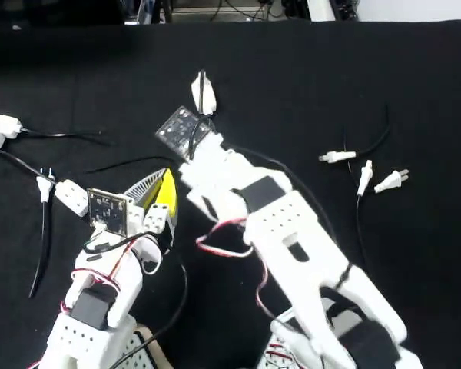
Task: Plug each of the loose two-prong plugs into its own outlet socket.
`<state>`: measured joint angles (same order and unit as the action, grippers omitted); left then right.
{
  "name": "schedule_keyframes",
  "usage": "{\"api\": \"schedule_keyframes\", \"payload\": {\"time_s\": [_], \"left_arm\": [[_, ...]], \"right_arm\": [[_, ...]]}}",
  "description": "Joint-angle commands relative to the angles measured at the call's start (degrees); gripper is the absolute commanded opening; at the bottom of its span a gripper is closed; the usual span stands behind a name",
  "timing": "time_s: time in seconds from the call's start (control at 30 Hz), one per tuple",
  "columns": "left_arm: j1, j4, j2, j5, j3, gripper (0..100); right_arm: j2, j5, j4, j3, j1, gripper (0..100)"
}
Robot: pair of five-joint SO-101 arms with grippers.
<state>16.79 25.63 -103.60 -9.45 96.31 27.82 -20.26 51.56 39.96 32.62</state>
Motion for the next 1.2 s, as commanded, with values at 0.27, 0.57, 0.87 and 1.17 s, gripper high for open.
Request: {"api": "schedule_keyframes", "payload": {"time_s": [0.27, 0.57, 0.87, 1.17], "left_arm": [[-3.3, 0.62, -0.88, -1.05, 1.1, 3], [-1.27, -1.76, -0.88, -0.62, 0.75, 3], [-1.54, -0.79, -0.88, -1.05, 1.1, 7], [-4.35, 2.02, -0.88, -1.14, 1.1, 9]], "right_arm": [[8.48, -0.79, 9.49, -2.51, 5.45, 1.2], [10.15, -0.7, 8.88, 2.51, 7.47, 1.2], [10.51, -0.18, 9.05, 3.74, 11.96, 1.2], [21.93, 4.57, 15.21, -0.48, 13.89, 1.2]]}}
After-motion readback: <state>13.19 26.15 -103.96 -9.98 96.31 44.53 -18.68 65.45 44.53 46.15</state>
